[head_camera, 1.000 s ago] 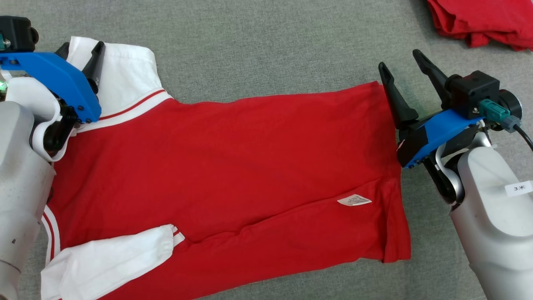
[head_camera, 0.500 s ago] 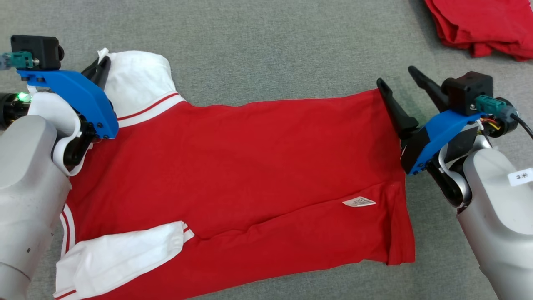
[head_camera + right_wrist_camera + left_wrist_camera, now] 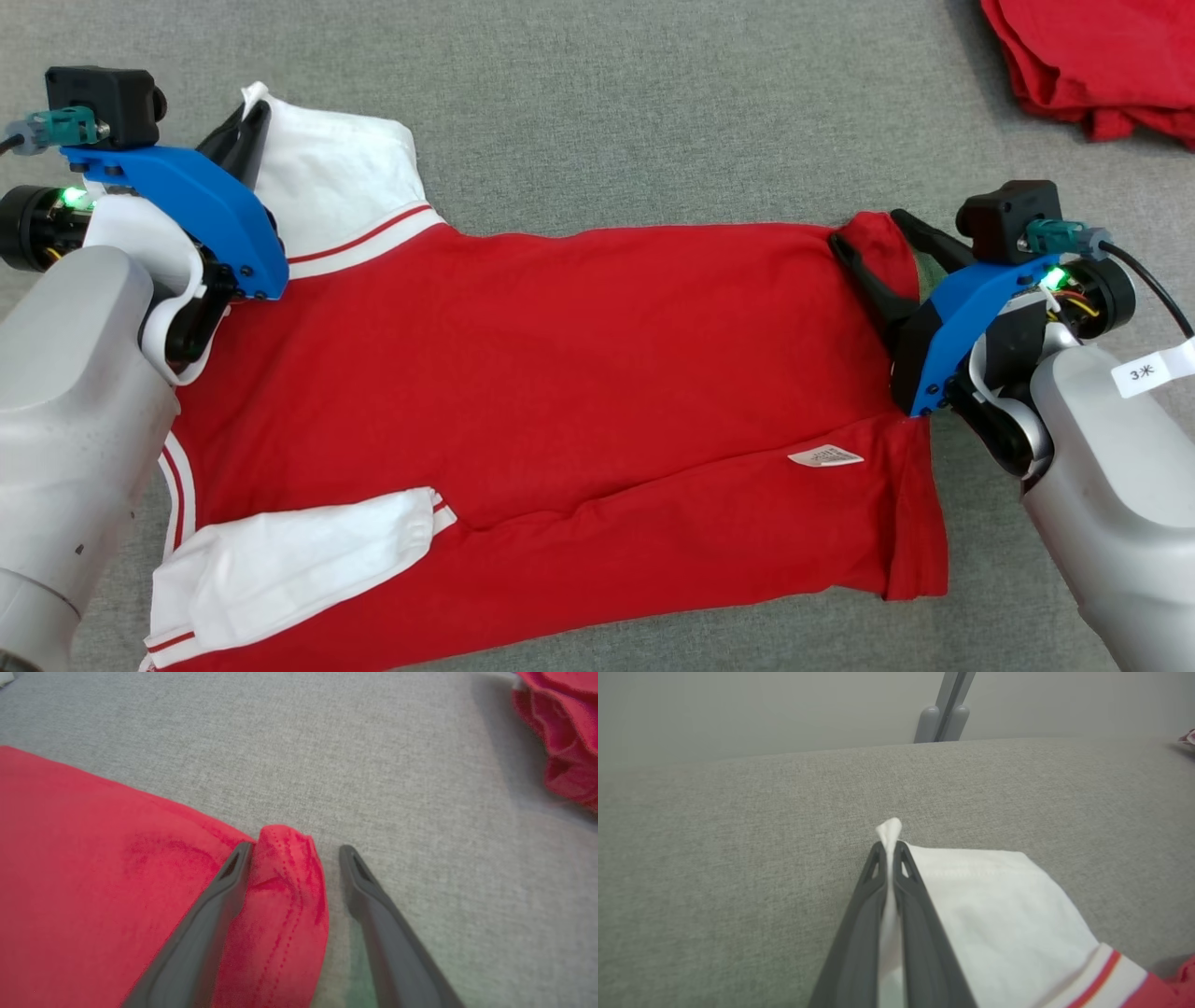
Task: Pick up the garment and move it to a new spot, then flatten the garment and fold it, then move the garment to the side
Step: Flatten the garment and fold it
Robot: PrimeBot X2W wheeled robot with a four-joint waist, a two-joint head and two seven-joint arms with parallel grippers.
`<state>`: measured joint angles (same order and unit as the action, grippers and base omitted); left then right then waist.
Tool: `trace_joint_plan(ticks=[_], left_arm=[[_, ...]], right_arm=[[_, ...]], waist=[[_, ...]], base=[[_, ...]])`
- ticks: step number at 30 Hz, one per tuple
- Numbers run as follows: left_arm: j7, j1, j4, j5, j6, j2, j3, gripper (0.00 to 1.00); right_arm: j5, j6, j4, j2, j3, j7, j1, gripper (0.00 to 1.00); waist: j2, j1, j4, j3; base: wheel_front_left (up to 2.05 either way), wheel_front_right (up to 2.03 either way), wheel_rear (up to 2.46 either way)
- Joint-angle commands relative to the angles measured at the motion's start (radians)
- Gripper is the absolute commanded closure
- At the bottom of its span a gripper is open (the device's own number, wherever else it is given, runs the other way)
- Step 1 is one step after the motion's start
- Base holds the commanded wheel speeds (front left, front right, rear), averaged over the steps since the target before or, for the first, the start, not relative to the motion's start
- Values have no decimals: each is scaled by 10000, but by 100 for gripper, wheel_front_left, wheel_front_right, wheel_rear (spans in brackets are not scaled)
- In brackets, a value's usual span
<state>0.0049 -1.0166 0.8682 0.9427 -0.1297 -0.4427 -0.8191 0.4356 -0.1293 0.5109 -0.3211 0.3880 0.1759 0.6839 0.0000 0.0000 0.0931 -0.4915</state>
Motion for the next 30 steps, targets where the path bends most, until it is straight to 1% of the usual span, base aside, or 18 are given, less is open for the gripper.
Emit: trace_joint_plan(ticks=[1, 2, 5, 9, 16, 18, 23, 30], left_arm=[[-148, -179, 69, 64, -11, 1, -64, 100], [-211, -189, 93, 79, -11, 15, -100, 100], [-473, -262, 186, 146, -11, 46, -164, 100], [-889, -395, 244, 221, -11, 95, -181, 100], [-1736, -425, 108, 336, -11, 275, -283, 100], [-1839, -384, 57, 362, -11, 283, -305, 100], [-2325, -17, -409, 426, -11, 279, -397, 100], [-2650, 1107, -1562, 308, 25, 36, -271, 100]], right_arm=[[83, -28, 124, -50, 294, 227, -150, 77], [134, -28, 121, -89, 322, 282, -126, 100], [370, -16, 52, -85, 307, 302, -69, 100], [186, -14, -25, -214, 3, -227, 196, 100], [-393, -14, 665, 147, -817, -1497, 530, 100], [-463, -14, 774, 211, -921, -1652, 568, 100], [-822, -14, 1277, 461, -1208, -2364, 517, 100], [-1109, -16, 1743, 662, -1552, -3240, -102, 100]], waist=[[0, 0, -10, 12], [0, 0, -20, 18], [0, 0, -47, 63], [0, 0, -122, 164], [0, 0, -391, 546], [0, 0, -422, 608], [0, 0, -554, 927], [0, 0, -684, 1376]], base=[[0, 0, 0], [0, 0, 0], [0, 0, 0], [0, 0, 0], [0, 0, 0], [0, 0, 0], [0, 0, 0], [0, 0, 0]])
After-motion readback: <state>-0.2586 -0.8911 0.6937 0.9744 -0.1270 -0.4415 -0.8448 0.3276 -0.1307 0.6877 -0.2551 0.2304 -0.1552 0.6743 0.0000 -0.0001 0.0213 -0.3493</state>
